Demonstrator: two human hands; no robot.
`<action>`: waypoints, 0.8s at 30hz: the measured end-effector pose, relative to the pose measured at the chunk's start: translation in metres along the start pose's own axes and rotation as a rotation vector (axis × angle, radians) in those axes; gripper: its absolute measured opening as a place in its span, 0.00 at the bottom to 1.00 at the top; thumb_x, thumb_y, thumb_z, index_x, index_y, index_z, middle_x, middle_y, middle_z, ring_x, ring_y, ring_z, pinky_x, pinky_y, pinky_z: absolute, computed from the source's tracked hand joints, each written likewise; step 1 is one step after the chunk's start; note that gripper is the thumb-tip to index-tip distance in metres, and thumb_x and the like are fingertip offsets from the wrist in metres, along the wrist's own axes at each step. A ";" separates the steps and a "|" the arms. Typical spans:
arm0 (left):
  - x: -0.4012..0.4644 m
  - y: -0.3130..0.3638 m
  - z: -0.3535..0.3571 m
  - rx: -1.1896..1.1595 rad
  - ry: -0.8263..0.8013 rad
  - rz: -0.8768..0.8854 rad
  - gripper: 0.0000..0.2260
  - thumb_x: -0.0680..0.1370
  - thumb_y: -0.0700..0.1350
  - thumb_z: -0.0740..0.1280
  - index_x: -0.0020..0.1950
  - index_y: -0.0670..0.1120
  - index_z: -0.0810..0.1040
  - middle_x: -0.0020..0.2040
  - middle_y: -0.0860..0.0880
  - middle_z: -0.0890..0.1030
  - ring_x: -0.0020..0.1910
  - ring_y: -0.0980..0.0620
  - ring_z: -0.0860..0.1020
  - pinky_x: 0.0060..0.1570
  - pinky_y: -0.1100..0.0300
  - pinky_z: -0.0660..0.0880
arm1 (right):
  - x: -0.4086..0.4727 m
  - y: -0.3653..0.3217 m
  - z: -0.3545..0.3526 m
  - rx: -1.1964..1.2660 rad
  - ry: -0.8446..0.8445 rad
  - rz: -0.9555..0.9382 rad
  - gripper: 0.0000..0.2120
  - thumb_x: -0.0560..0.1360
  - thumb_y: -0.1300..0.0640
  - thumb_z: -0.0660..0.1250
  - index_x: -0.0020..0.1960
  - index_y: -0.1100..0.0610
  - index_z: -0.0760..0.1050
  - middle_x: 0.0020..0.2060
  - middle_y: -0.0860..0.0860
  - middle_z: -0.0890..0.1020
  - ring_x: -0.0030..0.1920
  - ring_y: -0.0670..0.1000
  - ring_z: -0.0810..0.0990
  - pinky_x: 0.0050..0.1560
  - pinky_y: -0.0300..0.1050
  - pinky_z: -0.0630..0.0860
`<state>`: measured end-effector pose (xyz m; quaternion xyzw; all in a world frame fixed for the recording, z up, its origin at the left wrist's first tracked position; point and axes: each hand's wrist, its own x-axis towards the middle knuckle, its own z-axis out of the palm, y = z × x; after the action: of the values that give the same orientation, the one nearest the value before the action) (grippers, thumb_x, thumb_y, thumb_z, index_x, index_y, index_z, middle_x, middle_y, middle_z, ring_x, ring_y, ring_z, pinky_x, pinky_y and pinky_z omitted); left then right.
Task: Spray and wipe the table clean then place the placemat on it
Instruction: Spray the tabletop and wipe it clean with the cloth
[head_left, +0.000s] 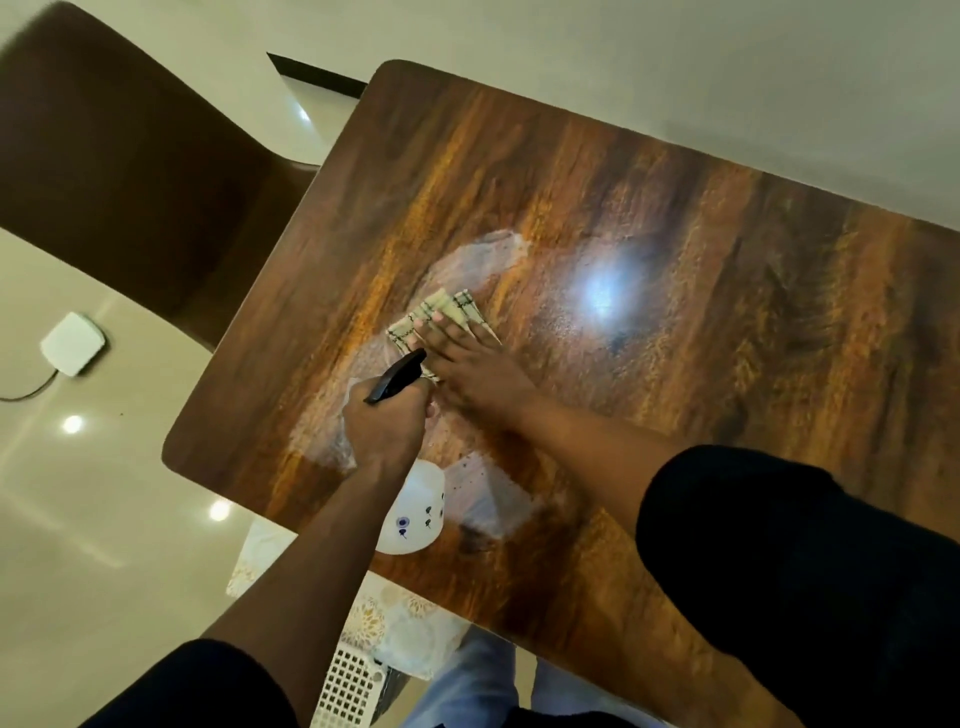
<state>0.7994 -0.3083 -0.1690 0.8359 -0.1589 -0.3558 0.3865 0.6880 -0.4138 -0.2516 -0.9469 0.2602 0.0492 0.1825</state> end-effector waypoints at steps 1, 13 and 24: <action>0.003 0.000 -0.004 -0.007 0.003 -0.008 0.09 0.76 0.40 0.73 0.36 0.49 0.84 0.34 0.39 0.84 0.27 0.44 0.73 0.36 0.49 0.75 | 0.002 0.004 0.000 -0.012 -0.009 -0.024 0.31 0.83 0.43 0.44 0.84 0.51 0.50 0.84 0.50 0.48 0.83 0.52 0.44 0.80 0.55 0.43; 0.032 -0.026 -0.042 -0.166 0.019 -0.101 0.23 0.72 0.48 0.76 0.64 0.42 0.79 0.43 0.41 0.87 0.36 0.46 0.82 0.36 0.54 0.78 | 0.047 0.102 -0.045 0.132 0.234 0.847 0.30 0.85 0.51 0.54 0.84 0.54 0.50 0.84 0.55 0.49 0.83 0.57 0.45 0.81 0.56 0.44; 0.028 -0.036 -0.055 -0.150 0.061 -0.100 0.16 0.75 0.39 0.77 0.60 0.40 0.79 0.48 0.39 0.85 0.35 0.47 0.81 0.28 0.60 0.74 | 0.082 -0.063 0.005 0.037 0.005 0.141 0.32 0.83 0.46 0.42 0.85 0.53 0.46 0.84 0.51 0.46 0.83 0.54 0.41 0.81 0.57 0.43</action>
<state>0.8578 -0.2709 -0.1847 0.8220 -0.0782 -0.3599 0.4344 0.7906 -0.4000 -0.2513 -0.9228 0.3274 0.0549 0.1955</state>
